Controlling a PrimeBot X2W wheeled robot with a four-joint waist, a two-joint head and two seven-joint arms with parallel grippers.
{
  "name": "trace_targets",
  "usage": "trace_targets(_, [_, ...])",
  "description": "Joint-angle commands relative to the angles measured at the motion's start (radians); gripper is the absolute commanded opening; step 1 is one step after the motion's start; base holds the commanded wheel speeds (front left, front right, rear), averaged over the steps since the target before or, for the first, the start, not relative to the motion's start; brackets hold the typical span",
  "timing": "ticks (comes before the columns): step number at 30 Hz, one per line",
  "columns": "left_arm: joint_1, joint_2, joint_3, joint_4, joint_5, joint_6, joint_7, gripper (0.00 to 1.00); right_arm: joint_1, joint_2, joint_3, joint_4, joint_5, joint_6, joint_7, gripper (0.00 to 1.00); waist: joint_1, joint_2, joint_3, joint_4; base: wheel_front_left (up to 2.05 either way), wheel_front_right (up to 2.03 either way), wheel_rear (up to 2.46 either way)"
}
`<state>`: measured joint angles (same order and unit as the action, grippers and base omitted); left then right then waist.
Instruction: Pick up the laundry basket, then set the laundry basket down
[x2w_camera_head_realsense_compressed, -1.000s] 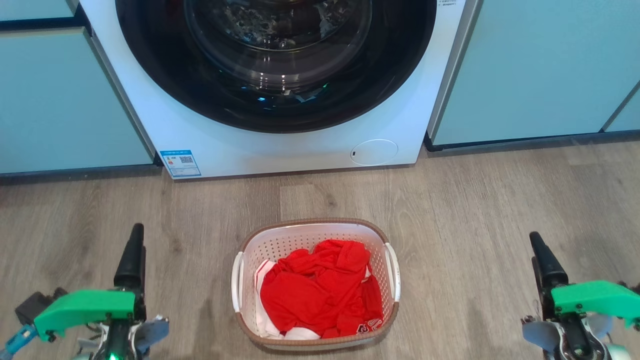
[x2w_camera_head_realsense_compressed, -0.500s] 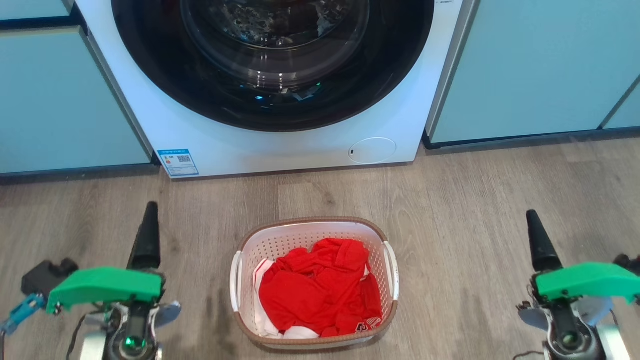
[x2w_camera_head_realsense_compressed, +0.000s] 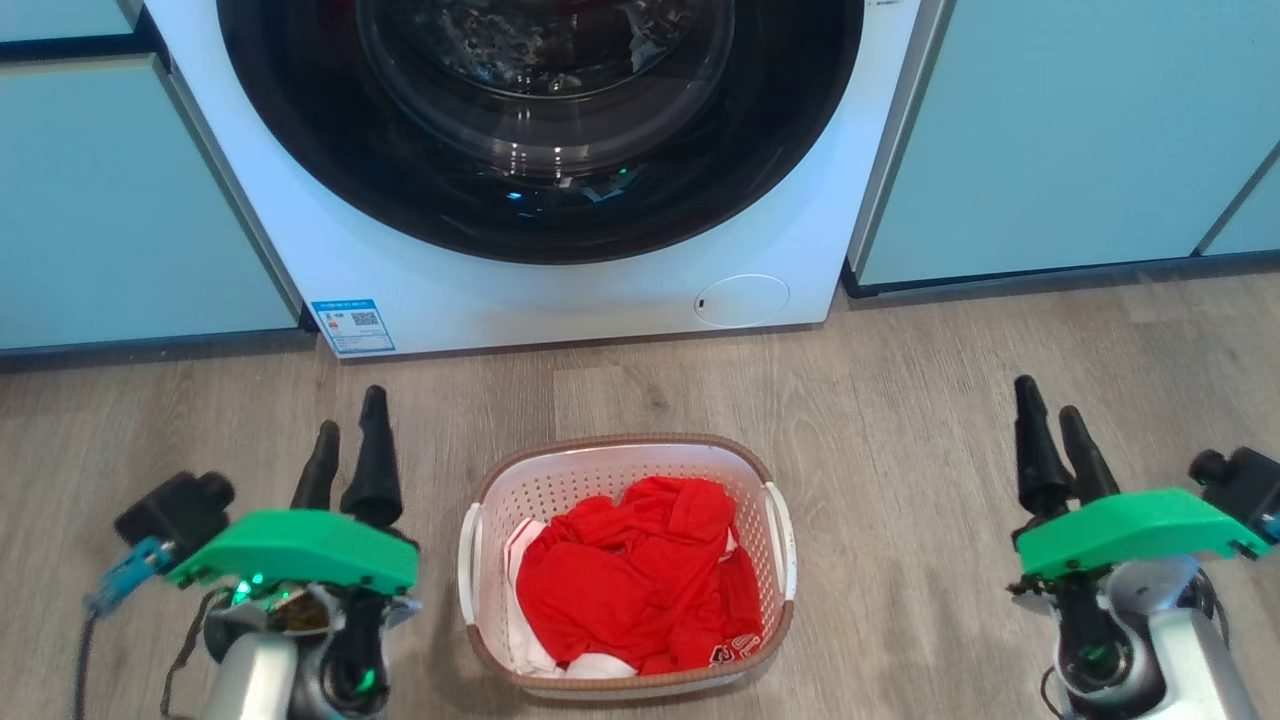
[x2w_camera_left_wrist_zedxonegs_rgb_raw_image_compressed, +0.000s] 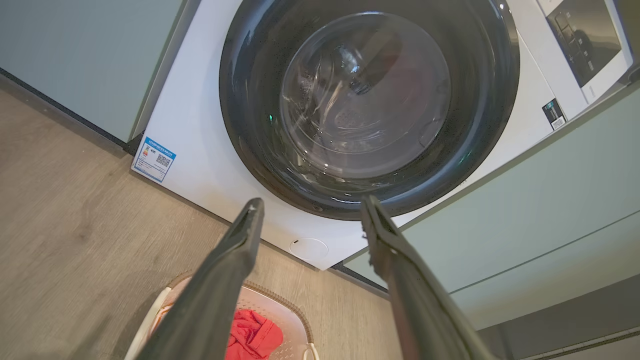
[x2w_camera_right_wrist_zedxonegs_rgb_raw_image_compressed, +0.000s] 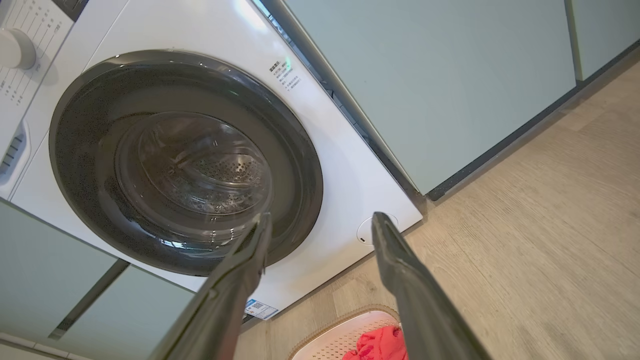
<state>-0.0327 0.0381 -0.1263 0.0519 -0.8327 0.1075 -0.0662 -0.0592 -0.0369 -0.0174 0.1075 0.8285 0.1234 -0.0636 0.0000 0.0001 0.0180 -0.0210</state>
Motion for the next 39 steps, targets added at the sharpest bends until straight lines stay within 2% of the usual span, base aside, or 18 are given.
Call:
trace_targets(1, [-0.067,0.012,-0.002,-0.040,0.049,0.011,-0.015,1.00,-0.054,-0.017,0.025,-0.042,-0.042,0.004,-0.017,1.00,0.0000,-0.0001,-0.001,0.000,0.00,0.00,0.00])
trace_targets(9, [-0.086,0.051,-0.109,-0.011,0.180,0.053,-0.038,1.00,-0.068,-0.043,0.083,-0.021,-0.182,0.004,-0.041,1.00,0.0000,-0.0001,-0.008,-0.005,0.00,0.00,0.00])
trace_targets(16, [-0.107,0.080,-0.192,0.069,0.249,0.068,-0.056,1.00,-0.079,-0.052,0.115,-0.011,-0.277,0.005,-0.058,1.00,0.0000,-0.0001,-0.014,-0.012,0.00,0.00,0.00])
trace_targets(20, [-0.130,0.081,-0.232,0.117,0.280,0.057,-0.070,1.00,-0.083,-0.051,0.137,-0.004,-0.334,0.005,-0.073,1.00,0.0000,-0.0001,-0.017,-0.017,0.00,0.00,0.00])
trace_targets(23, [-0.141,0.073,-0.238,0.124,0.291,0.050,-0.079,1.00,-0.086,-0.043,0.141,-0.003,-0.348,0.005,-0.082,1.00,0.0000,-0.0001,-0.015,-0.021,0.00,0.00,0.00])
trace_targets(29, [-0.147,0.050,-0.218,0.095,0.336,0.070,-0.097,1.00,-0.091,-0.044,0.161,0.016,-0.423,0.005,-0.099,1.00,0.0000,-0.0001,-0.014,-0.023,0.00,0.00,0.00])
trace_targets(39, [-0.129,0.026,-0.177,-0.091,0.491,0.175,-0.126,1.00,-0.093,-0.028,0.156,-0.060,-0.507,0.006,-0.129,1.00,0.0000,-0.0001,-0.006,-0.025,0.00,0.00,0.00])
